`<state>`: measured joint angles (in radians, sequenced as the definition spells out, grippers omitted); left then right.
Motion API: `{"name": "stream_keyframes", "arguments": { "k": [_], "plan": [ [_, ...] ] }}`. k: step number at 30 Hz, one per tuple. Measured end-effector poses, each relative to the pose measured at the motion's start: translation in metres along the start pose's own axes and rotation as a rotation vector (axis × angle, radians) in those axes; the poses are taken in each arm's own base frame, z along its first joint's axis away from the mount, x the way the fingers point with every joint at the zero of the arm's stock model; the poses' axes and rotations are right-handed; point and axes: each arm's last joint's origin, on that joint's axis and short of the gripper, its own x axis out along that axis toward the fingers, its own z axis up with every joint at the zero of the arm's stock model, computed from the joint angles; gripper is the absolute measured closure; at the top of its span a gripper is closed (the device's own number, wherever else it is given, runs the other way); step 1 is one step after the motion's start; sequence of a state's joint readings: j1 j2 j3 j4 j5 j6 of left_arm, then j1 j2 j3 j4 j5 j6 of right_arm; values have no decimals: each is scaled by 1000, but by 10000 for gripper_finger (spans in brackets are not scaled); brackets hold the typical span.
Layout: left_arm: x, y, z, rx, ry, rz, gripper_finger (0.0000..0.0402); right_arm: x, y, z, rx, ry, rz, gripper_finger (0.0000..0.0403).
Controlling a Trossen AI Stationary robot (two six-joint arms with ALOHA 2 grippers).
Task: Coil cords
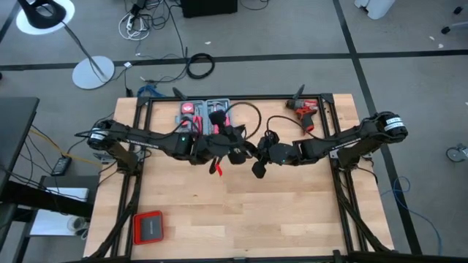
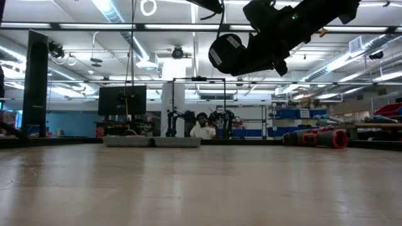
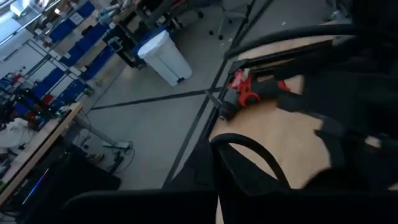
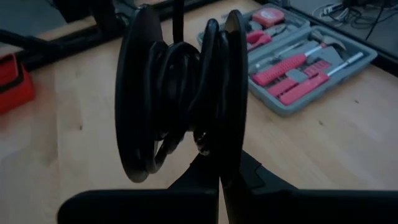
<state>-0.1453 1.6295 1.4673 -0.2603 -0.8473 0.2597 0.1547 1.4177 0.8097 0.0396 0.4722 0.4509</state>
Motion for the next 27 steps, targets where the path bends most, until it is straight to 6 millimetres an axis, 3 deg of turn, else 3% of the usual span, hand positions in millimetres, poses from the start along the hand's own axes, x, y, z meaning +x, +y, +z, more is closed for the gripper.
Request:
{"name": "stream_keyframes", "arguments": {
  "k": [5, 27],
  "plan": [
    [3, 7, 5, -19, -17, -29, 401, 0, 1, 0, -6, -5, 4, 403],
    [17, -15, 10, -109, -47, -180, 401, 3, -1, 2, 5, 11, 49, 403]
  ]
}}
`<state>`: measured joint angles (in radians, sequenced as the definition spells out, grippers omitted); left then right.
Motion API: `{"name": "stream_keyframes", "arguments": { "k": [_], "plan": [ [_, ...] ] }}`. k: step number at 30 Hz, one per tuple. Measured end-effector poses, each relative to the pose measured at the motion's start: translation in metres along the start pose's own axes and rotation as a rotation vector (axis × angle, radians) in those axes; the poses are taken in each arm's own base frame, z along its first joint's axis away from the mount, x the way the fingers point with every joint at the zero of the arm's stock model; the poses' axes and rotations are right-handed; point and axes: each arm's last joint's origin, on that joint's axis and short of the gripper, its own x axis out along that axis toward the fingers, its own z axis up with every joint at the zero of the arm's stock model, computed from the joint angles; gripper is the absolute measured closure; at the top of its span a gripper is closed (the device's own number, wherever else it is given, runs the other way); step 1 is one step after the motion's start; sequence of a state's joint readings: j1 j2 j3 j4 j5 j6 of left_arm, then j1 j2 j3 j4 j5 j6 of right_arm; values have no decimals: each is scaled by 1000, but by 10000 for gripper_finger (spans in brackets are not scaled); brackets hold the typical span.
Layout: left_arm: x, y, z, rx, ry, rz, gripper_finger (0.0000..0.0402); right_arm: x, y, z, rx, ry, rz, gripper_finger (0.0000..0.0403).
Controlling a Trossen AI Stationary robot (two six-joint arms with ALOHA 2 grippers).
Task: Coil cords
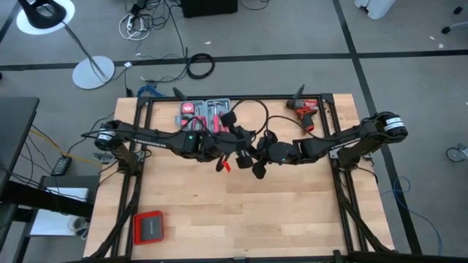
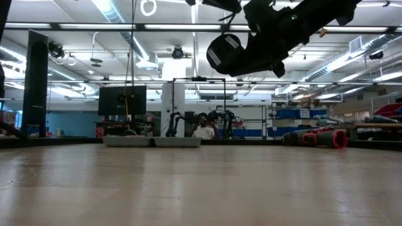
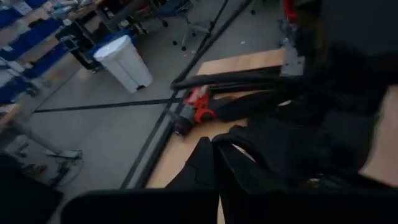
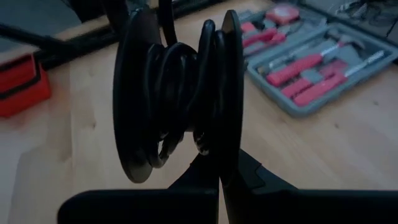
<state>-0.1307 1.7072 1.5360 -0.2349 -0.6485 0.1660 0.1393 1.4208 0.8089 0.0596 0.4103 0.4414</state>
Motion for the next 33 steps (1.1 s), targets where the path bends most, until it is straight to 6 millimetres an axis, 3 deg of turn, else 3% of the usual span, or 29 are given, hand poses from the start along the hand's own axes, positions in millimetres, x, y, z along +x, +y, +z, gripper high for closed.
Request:
{"name": "stream_keyframes", "arguments": {
  "k": [7, 15, 26, 33],
  "plan": [
    [14, -33, -13, 15, 18, -52, 401, -5, 10, -11, -17, 47, 10, 403],
    [9, -55, -13, -14, -7, -82, 401, -16, 23, -23, -77, 31, -76, 403],
    [-4, -68, -9, 15, -27, -6, 401, -18, 21, -13, -75, -50, -101, 403],
    [-12, -65, -6, 94, -19, 67, 401, -17, 18, -9, -59, -61, -110, 403]
  ]
}}
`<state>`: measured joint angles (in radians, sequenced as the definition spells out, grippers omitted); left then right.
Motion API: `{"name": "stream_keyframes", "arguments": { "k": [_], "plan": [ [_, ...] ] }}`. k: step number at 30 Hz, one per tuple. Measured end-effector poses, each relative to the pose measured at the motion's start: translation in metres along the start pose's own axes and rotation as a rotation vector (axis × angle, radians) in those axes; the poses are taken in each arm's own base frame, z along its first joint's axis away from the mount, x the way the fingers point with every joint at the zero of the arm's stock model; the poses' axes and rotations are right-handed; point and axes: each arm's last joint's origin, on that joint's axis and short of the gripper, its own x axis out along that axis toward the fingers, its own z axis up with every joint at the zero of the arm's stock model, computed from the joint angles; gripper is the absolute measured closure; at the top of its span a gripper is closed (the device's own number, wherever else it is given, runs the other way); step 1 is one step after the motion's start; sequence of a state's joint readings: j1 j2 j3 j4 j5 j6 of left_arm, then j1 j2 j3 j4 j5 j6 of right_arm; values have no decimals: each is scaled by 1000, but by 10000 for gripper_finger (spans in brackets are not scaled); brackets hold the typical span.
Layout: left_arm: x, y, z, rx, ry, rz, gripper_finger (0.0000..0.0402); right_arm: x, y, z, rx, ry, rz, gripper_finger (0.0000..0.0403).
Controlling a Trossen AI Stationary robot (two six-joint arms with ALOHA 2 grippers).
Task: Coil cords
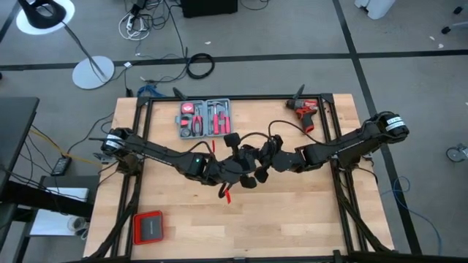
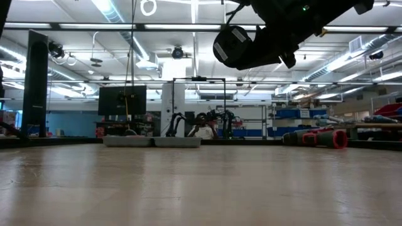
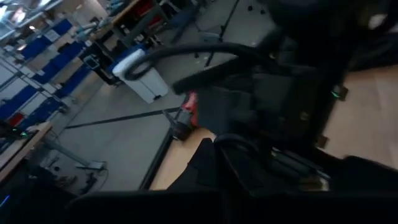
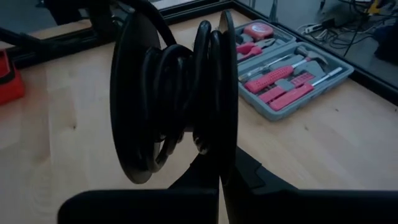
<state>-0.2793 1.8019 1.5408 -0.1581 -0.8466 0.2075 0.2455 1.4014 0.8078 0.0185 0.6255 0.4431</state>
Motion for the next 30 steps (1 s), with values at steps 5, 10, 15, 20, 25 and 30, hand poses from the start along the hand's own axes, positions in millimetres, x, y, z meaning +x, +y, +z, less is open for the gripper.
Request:
{"name": "stream_keyframes", "arguments": {
  "k": [5, 10, 15, 20, 25, 30],
  "plan": [
    [4, 6, 1, 3, -3, 39, 401, 0, 0, 1, 6, -5, 5, 403],
    [4, 7, 5, -37, -38, 28, 401, 3, -4, 3, 17, -15, -18, 403],
    [3, 9, 13, -28, -90, 61, 401, 5, -6, 6, 23, -19, -8, 403],
    [4, 13, 16, -35, -117, 77, 401, 5, -5, 8, 19, -32, 4, 403],
    [5, 15, 20, -71, -150, 76, 401, 5, -5, 8, 18, -34, 4, 403],
    [5, 15, 22, -86, -168, 65, 401, 5, -5, 9, 24, -42, 7, 403]
  ]
}}
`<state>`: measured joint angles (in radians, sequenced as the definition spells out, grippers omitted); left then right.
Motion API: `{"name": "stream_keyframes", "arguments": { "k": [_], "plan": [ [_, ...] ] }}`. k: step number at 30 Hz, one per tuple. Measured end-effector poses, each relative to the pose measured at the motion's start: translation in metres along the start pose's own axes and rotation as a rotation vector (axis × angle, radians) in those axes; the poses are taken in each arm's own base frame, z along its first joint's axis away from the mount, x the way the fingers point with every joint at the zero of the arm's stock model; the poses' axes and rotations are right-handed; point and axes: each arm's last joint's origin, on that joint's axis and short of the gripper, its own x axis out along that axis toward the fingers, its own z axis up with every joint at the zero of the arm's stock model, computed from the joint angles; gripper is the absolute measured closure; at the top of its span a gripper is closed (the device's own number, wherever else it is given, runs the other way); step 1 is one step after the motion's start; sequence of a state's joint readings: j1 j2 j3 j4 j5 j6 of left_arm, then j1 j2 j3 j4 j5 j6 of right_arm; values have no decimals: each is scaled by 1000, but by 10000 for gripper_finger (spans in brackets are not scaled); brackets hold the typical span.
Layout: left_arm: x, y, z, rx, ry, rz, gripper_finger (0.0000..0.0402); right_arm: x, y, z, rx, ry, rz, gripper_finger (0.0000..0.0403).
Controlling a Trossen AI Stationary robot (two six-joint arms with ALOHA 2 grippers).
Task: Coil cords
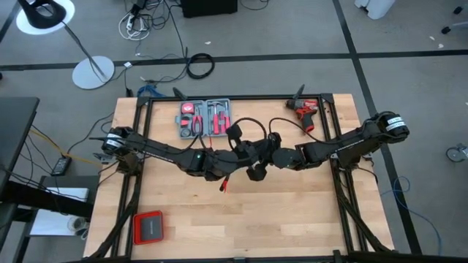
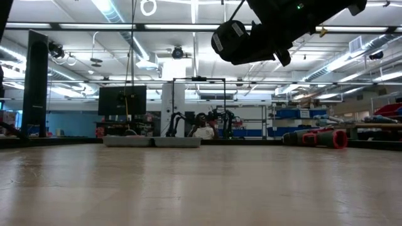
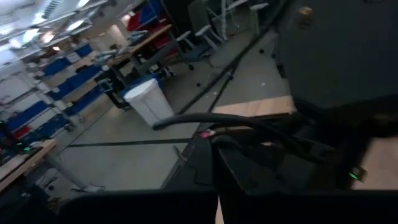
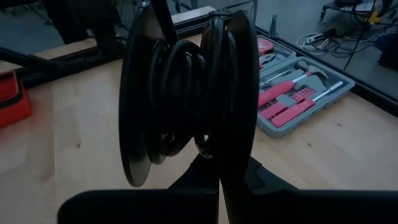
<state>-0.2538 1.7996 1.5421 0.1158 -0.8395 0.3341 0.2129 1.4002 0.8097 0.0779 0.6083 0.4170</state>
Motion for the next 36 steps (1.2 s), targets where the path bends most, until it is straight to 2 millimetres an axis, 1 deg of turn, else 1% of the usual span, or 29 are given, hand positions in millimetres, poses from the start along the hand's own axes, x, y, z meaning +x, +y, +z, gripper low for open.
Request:
{"name": "stream_keyframes", "arguments": {
  "k": [4, 11, 15, 36],
  "plan": [
    [0, -3, -3, -5, 16, -49, 394, 0, 0, -1, -4, 4, 0, 403],
    [-1, -4, -5, -31, 31, -48, 344, 0, 0, 0, -3, 2, 1, 403],
    [0, -7, -9, -26, 41, -43, 330, 1, -1, -2, -19, 14, -4, 403],
    [-1, -7, -7, 35, 34, -44, 325, 1, 0, -1, -12, 4, 1, 403]
  ]
}}
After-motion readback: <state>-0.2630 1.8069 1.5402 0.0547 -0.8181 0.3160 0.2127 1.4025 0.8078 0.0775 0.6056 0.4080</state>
